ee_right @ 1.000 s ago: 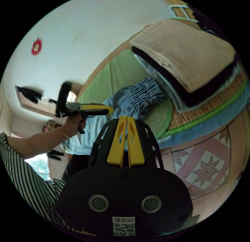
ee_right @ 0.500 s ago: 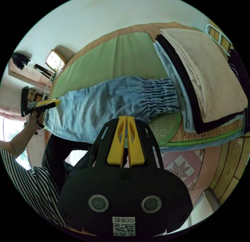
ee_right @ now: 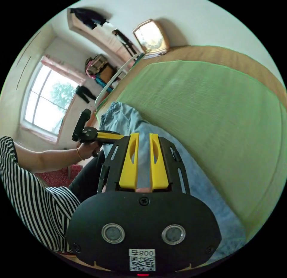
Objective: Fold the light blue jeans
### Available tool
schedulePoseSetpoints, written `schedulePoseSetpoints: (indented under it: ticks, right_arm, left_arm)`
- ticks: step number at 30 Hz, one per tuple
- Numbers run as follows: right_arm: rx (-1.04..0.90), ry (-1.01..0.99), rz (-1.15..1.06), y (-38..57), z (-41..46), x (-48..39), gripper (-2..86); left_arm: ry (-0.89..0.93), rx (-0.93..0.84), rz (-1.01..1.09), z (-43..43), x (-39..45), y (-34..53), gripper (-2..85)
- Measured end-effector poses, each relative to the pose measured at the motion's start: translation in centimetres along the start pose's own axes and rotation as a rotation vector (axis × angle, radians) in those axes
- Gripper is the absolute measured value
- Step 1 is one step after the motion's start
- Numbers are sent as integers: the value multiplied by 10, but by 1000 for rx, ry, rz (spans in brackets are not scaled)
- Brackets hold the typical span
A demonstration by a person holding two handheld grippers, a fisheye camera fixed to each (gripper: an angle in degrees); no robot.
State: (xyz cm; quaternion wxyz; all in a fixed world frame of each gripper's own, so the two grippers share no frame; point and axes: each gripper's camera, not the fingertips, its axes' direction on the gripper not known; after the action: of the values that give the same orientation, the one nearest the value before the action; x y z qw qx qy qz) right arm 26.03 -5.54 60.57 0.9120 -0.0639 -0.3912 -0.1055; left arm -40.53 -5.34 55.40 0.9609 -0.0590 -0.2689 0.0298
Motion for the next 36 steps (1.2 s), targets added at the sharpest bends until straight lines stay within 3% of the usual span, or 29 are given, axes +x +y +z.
schedulePoseSetpoints:
  ticks: [4, 7, 10, 13, 17, 26, 29, 31, 36]
  right_arm:
    - [-152, -16, -42, -33, 59, -9, 63]
    - [-110, 32, -49, -28, 68, -20, 56]
    - [-84, 17, -39, -27, 74, -26, 44]
    - [-124, 31, -64, -28, 89, -35, 34]
    - [-181, -14, -82, -28, 103, -41, 24]
    - [89, 42, -109, -67, 27, -42, 19]
    - [-48, 141, -90, -87, 49, -22, 28]
    - [-176, 55, -85, -96, 69, -10, 40]
    - [-188, -1, -194, -90, 77, -42, 34]
  left_arm:
    - [80, 136, 84, -35, -32, 6, 40]
    - [91, 210, 161, -54, -52, -5, 81]
    - [98, 123, 269, -47, -67, -21, 95]
    - [-8, -31, 309, -28, -77, -21, 79]
    - [73, 65, 256, -41, -105, 9, 31]
    - [61, 215, 227, -64, -137, 83, 14]
    - [68, 234, 216, -67, -148, 95, 16]
    - [66, 230, 217, -68, -154, 100, 18]
    - [95, 217, 219, -74, -172, 105, 40]
